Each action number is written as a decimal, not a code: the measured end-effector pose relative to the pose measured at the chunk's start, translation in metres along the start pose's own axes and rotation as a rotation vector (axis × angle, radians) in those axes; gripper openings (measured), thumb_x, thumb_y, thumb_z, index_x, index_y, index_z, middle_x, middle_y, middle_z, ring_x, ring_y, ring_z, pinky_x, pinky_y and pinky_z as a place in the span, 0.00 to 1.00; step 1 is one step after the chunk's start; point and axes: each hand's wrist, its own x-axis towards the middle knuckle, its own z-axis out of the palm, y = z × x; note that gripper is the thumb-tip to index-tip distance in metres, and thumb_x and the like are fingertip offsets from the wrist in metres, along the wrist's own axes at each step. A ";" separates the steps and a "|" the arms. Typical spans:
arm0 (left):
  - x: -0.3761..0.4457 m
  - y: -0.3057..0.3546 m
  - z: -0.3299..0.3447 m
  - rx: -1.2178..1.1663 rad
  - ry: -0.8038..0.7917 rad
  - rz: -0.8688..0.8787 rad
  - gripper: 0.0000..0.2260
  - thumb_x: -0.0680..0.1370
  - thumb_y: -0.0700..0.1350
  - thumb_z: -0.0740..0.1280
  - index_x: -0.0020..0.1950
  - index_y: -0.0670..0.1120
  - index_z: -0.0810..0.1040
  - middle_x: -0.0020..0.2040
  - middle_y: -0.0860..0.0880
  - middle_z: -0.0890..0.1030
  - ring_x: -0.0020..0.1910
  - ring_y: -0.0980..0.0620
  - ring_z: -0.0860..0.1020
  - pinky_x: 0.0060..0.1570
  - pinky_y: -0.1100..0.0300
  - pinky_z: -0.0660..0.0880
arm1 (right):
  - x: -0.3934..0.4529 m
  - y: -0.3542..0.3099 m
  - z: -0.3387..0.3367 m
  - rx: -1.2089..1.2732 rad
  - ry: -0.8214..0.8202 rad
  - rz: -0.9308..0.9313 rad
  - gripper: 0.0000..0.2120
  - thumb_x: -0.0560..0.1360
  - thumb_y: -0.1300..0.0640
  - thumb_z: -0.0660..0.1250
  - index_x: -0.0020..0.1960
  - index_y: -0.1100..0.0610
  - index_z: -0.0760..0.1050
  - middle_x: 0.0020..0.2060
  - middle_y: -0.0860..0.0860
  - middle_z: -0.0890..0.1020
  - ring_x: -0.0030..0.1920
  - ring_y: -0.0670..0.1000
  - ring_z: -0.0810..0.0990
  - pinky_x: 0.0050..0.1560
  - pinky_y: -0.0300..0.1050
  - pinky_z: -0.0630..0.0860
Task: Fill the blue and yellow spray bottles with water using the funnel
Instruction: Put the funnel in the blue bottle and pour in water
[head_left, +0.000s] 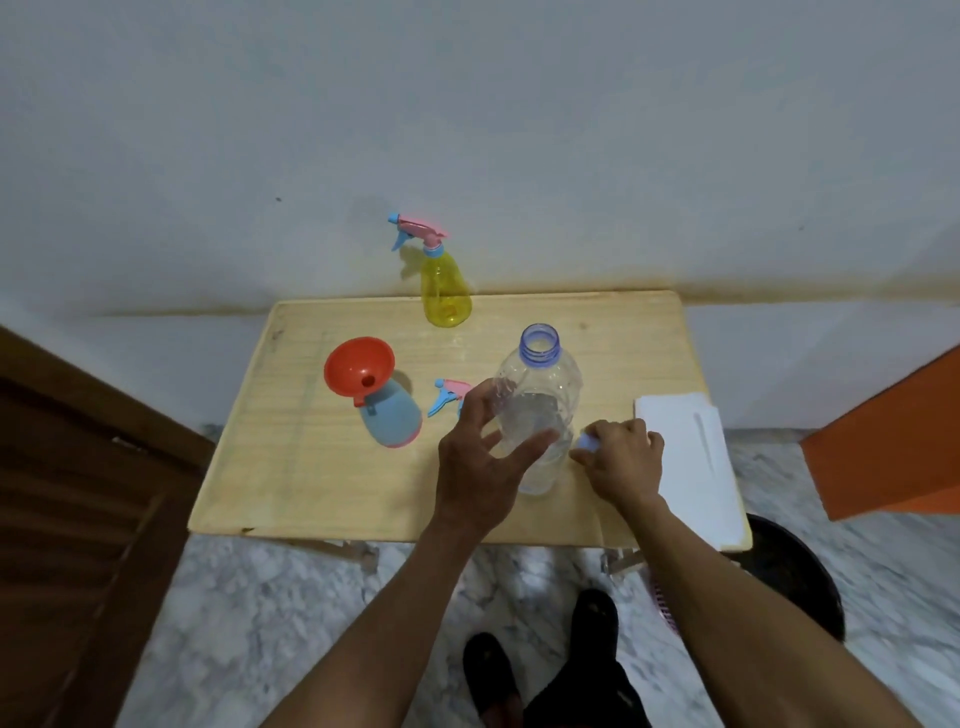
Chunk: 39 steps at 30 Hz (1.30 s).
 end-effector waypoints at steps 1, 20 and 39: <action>0.000 -0.001 0.000 0.009 0.002 -0.001 0.33 0.66 0.57 0.78 0.68 0.50 0.72 0.63 0.55 0.79 0.64 0.54 0.77 0.59 0.50 0.80 | 0.001 0.001 0.002 0.000 -0.006 0.000 0.14 0.78 0.45 0.69 0.59 0.52 0.80 0.54 0.52 0.83 0.63 0.57 0.73 0.62 0.54 0.64; 0.002 -0.002 -0.004 0.021 -0.028 0.015 0.32 0.65 0.61 0.78 0.66 0.54 0.73 0.60 0.58 0.81 0.60 0.58 0.80 0.59 0.49 0.79 | -0.055 -0.025 -0.058 0.834 -0.031 -0.094 0.45 0.64 0.62 0.77 0.77 0.47 0.63 0.73 0.44 0.71 0.69 0.47 0.71 0.67 0.50 0.72; 0.025 0.039 -0.077 0.204 0.513 0.232 0.14 0.76 0.54 0.67 0.57 0.48 0.79 0.50 0.52 0.82 0.50 0.54 0.81 0.51 0.52 0.79 | -0.032 -0.113 -0.045 0.895 0.425 -0.243 0.55 0.60 0.47 0.85 0.76 0.46 0.56 0.60 0.51 0.81 0.57 0.51 0.82 0.51 0.38 0.77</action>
